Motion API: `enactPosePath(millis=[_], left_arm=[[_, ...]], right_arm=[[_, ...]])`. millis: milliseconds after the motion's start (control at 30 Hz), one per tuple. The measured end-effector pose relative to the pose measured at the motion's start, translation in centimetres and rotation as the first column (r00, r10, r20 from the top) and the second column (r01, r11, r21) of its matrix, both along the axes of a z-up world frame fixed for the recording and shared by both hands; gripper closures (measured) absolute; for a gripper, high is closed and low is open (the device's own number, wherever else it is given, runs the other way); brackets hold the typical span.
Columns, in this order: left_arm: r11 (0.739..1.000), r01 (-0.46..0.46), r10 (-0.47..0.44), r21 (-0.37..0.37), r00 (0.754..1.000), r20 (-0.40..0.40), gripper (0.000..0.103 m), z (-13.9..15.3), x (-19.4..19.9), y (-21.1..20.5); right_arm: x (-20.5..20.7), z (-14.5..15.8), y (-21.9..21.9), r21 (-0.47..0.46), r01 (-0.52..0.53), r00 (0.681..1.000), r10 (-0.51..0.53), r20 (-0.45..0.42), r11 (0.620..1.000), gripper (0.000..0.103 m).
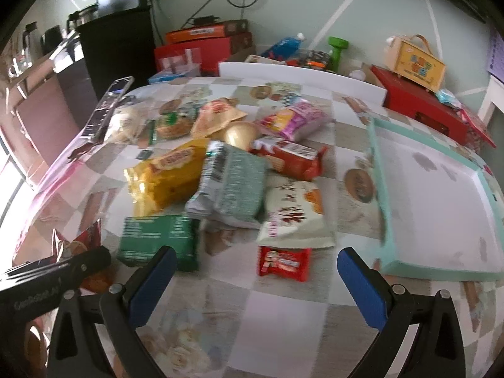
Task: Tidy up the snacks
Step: 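Lift the red chip bag with the left tool while the right tool grasps the green biscuit pack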
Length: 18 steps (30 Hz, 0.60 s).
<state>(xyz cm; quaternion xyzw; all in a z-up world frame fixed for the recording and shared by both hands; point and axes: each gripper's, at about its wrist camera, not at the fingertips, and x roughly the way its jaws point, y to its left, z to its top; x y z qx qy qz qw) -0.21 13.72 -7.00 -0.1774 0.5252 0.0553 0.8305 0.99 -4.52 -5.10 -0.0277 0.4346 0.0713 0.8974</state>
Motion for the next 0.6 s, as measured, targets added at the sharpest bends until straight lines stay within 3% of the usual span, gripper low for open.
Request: enactPosePath(millis=[333, 600], left_arm=[[0.991, -0.127, 0.128, -0.041, 0.991, 0.034, 0.04, -0.4, -0.5, 3.3], [0.991, -0.127, 0.129, -0.038, 0.99, 0.051, 0.04, -0.5, -0.2, 3.6]], right_arm=[[-0.5, -0.7, 4.6, -0.01, -0.126, 0.992, 0.126, 0.023, 0.992, 0.0], [-0.2, -2.1, 7.0, -0.042, -0.166, 0.986, 0.166, 0.009, 0.985, 0.0]])
